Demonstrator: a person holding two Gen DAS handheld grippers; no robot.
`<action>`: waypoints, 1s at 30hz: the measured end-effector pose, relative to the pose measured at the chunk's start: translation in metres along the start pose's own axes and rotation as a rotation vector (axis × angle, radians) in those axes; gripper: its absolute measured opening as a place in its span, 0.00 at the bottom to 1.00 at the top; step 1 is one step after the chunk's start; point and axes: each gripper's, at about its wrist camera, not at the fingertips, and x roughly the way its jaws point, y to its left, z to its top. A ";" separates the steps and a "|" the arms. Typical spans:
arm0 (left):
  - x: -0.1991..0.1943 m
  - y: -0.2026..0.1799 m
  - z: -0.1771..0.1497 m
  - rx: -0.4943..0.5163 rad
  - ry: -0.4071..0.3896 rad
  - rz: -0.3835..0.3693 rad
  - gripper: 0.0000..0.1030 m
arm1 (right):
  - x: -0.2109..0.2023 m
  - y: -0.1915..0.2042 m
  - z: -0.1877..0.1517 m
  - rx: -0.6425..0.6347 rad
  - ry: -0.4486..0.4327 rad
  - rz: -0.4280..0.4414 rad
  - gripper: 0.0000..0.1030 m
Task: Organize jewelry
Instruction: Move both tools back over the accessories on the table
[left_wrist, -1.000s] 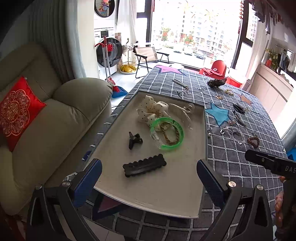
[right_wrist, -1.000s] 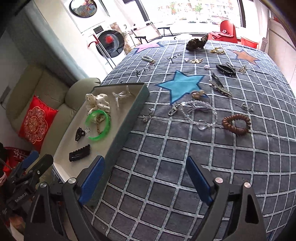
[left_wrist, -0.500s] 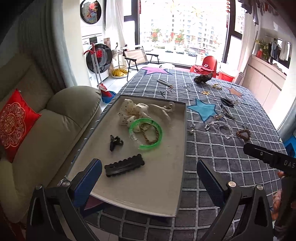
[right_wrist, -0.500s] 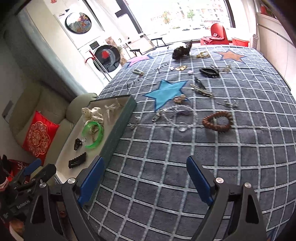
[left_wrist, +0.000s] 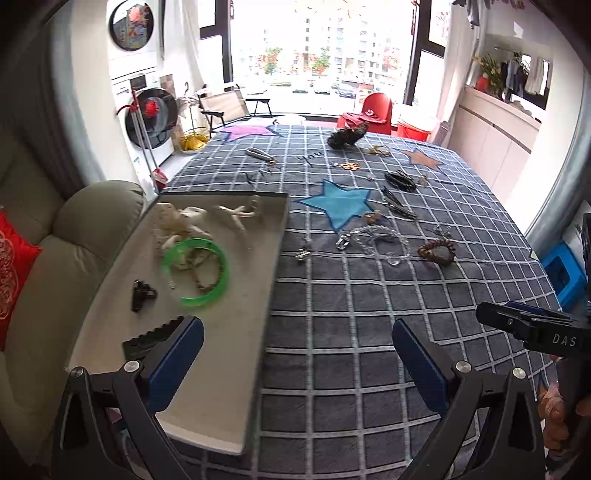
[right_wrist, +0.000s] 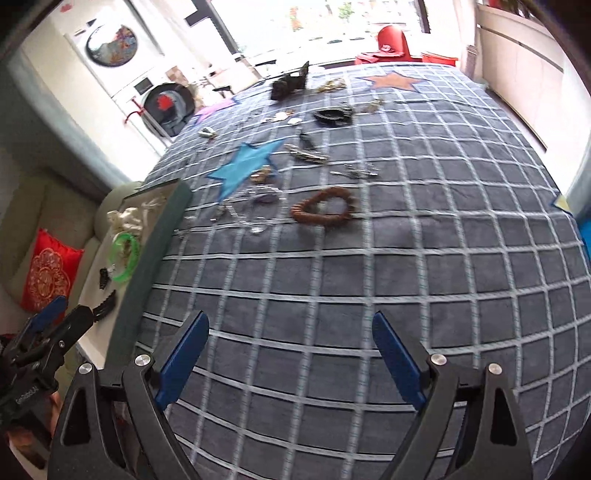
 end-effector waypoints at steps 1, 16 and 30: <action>0.003 -0.006 0.002 0.007 0.004 -0.006 1.00 | 0.000 -0.006 0.000 0.010 0.003 -0.006 0.89; 0.051 -0.055 0.019 0.054 0.079 -0.068 1.00 | 0.009 -0.042 0.027 0.034 0.000 -0.076 0.89; 0.092 -0.063 0.032 0.049 0.115 -0.061 1.00 | 0.038 -0.052 0.080 0.008 -0.027 -0.120 0.81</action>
